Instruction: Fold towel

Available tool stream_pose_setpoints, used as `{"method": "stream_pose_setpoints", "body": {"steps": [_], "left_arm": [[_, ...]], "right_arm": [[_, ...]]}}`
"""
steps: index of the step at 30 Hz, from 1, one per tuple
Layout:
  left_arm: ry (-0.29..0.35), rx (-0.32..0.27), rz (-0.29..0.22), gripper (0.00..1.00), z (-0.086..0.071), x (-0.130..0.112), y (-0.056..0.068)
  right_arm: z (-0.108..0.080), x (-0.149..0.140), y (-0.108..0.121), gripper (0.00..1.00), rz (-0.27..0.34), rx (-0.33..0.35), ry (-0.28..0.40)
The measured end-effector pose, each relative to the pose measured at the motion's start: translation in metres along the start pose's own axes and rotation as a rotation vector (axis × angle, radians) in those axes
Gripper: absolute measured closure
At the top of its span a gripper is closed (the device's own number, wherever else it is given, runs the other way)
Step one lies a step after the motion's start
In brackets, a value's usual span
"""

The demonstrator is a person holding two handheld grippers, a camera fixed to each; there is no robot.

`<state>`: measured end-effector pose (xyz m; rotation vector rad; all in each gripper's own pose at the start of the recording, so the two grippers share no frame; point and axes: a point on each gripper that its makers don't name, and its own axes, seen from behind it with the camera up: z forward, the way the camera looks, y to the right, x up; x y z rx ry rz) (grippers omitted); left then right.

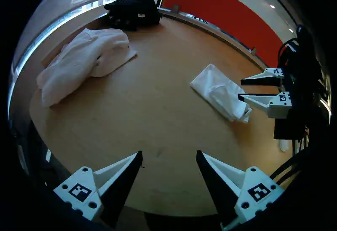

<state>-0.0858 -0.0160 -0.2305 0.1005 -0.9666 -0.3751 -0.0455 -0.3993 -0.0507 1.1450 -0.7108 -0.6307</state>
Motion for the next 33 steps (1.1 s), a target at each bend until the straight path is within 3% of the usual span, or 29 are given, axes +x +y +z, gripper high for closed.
{"method": "stream_pose_setpoints", "body": {"steps": [9,33], "left_arm": [[0.0,0.0,-0.002,0.06,0.0,-0.001,-0.001],[-0.01,-0.01,0.017,0.06,0.003,-0.002,0.005]], "right_arm": [[-0.008,-0.014,-0.002,0.31,0.009,-0.014,-0.013],[-0.02,-0.09,-0.039,0.31,0.092,-0.011,-0.096]]}}
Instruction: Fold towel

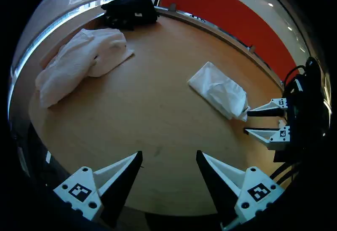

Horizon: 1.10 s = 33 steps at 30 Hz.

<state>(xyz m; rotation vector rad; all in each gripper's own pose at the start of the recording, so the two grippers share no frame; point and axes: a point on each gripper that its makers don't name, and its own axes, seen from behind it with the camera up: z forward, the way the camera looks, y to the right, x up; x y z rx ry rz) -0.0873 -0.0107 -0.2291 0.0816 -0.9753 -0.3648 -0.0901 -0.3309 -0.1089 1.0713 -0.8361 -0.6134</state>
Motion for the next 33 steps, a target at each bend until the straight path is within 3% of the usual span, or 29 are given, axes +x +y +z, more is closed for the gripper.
{"method": "stream_pose_setpoints", "body": {"steps": [20,33], "left_arm": [[-0.006,-0.001,0.007,0.06,0.001,-0.001,0.004],[-0.002,0.0,0.006,0.06,0.001,0.002,0.003]], "right_arm": [[0.015,-0.034,-0.01,0.31,0.03,0.023,-0.05],[0.023,-0.02,-0.003,0.31,0.018,0.027,-0.034]]}}
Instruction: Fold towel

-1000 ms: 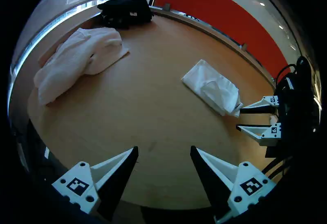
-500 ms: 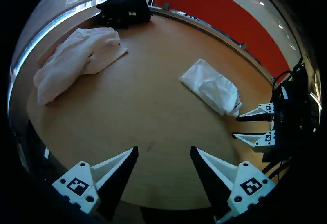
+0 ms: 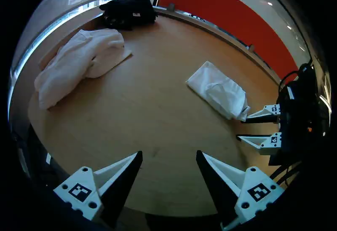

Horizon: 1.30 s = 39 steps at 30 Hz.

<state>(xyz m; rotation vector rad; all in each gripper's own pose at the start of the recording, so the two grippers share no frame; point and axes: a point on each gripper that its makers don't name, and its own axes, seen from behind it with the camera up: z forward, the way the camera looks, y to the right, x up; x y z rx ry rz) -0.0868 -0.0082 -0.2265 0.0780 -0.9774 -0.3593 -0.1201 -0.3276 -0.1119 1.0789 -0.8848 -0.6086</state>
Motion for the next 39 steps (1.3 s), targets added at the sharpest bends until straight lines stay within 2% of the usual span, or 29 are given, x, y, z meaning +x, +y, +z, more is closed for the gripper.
{"method": "stream_pose_setpoints", "body": {"steps": [9,21,27,39], "left_arm": [[0.007,0.001,-0.008,0.06,-0.001,0.003,-0.002],[0.016,0.008,-0.026,0.06,-0.003,0.005,-0.007],[0.016,0.013,-0.031,0.06,-0.003,0.004,-0.009],[0.012,0.016,-0.036,0.06,-0.002,0.004,-0.009]], "right_arm": [[-0.005,0.044,0.023,0.31,-0.042,-0.018,0.049],[-0.002,0.095,0.065,0.31,-0.104,-0.06,0.078],[0.006,0.11,0.082,0.31,-0.11,-0.081,0.076],[0.01,0.124,0.098,0.31,-0.114,-0.114,0.087]]}}
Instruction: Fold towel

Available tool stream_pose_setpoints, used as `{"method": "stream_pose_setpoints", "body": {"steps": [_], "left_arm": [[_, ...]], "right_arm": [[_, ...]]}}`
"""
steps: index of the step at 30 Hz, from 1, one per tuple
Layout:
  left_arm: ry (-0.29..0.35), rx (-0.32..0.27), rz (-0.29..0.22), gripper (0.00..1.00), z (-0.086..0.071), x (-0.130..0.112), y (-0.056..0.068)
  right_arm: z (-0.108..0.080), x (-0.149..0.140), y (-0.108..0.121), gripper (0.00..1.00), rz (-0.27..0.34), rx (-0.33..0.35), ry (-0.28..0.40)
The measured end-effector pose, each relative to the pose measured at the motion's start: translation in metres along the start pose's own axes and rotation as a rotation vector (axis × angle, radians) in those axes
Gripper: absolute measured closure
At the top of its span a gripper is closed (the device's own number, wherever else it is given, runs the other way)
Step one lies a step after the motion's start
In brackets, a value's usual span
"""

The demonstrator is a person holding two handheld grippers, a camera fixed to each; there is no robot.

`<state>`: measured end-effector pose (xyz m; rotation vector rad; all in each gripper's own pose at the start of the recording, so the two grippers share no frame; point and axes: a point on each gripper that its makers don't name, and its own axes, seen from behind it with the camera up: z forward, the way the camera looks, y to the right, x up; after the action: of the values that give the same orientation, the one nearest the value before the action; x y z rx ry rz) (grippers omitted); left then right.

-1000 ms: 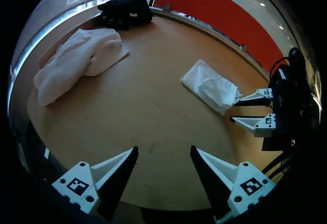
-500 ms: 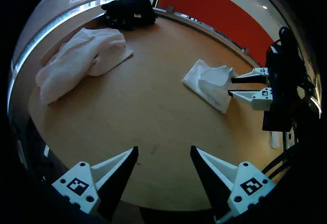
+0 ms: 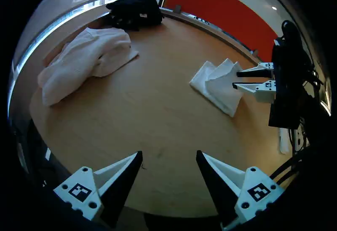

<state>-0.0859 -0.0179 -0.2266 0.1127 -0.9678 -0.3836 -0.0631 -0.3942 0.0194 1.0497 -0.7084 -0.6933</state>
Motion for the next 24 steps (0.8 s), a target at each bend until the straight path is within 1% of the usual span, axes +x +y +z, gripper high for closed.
{"method": "stream_pose_setpoints", "body": {"steps": [14,24], "left_arm": [[-0.003,-0.004,0.005,0.06,0.0005,-0.0001,0.005],[-0.006,-0.004,0.003,0.06,0.0026,-0.0002,0.0063]], "right_arm": [[-0.0007,0.0094,0.0099,0.31,0.012,-0.019,0.022],[-0.002,0.0096,0.0077,0.3,0.02,-0.008,0.028]]}}
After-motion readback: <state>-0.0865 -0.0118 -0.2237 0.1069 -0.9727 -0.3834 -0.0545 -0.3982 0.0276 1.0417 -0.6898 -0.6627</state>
